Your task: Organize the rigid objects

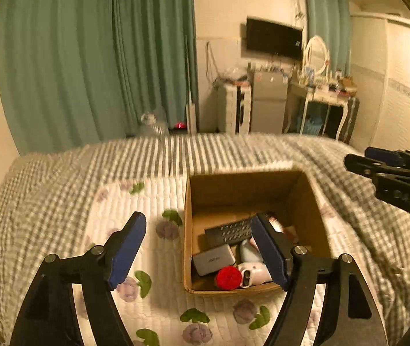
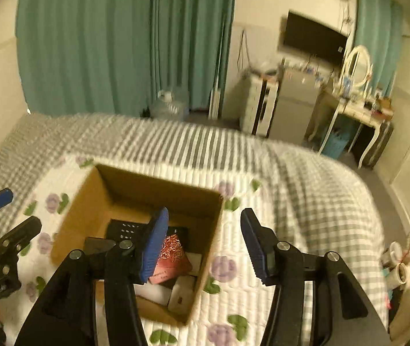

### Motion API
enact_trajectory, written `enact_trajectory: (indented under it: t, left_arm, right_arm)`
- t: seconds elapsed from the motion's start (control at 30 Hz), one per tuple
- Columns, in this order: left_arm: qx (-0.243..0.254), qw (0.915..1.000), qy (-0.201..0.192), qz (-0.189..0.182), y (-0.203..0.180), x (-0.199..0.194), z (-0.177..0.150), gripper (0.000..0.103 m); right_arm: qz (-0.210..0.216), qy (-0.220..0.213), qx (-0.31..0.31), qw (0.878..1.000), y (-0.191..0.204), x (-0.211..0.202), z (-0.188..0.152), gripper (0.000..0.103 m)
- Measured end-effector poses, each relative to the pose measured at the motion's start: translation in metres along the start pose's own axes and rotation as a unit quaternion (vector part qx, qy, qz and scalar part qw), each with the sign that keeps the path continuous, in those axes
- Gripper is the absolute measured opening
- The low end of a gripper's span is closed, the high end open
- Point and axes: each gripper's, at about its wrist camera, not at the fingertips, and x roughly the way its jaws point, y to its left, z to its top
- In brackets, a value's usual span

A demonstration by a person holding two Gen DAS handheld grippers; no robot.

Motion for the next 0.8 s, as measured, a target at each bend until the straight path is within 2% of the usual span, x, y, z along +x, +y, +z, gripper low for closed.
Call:
enact_trajectory:
  t: [0.1,0.17,0.3,0.37,0.4,0.47,0.5,0.53,0.6,0.8]
  left_arm:
    - [0.002,0.9994,-0.034,0.001,0.004,-0.042,0.013,0.084]
    - [-0.001,0.9982,-0.060,0.003,0.007,-0.070,0.020,0.092]
    - [-0.006,0.9947,-0.102,0.011,0.013,-0.122,0.028,0.102]
    - [-0.002,0.9934,-0.114,0.014,0.014,-0.140,0.027,0.103]
    - [0.001,0.9930,-0.118,0.013,0.014,-0.145,0.026,0.103]
    - [0.007,0.9919,-0.126,0.013,0.013,-0.158,0.022,0.103]
    - [0.008,0.9915,-0.129,0.015,0.013,-0.161,0.019,0.103]
    - [0.008,0.9911,-0.132,0.015,0.013,-0.165,0.016,0.103]
    - [0.006,0.9905,-0.137,0.013,0.012,-0.167,0.007,0.103]
    - [-0.008,0.9904,-0.137,0.015,0.011,-0.156,-0.027,0.103]
  right_arm:
    - [-0.005,-0.048,-0.002,0.999,-0.003,-0.059,0.005,0.053]
    - [-0.008,-0.068,-0.003,0.998,0.000,-0.090,0.010,0.058]
    - [-0.017,-0.116,-0.014,0.993,0.016,-0.157,0.012,0.068]
    - [-0.006,-0.133,-0.010,0.991,0.025,-0.186,0.011,0.069]
    - [-0.001,-0.137,-0.007,0.991,0.027,-0.195,0.010,0.070]
    - [0.004,-0.146,0.003,0.989,0.032,-0.212,0.006,0.080]
    - [0.005,-0.150,0.009,0.989,0.035,-0.220,0.003,0.092]
    - [0.003,-0.153,0.013,0.988,0.036,-0.225,0.000,0.098]
    - [-0.007,-0.161,0.020,0.987,0.038,-0.233,-0.009,0.103]
    - [-0.015,-0.174,0.048,0.984,0.035,-0.224,-0.046,0.103]
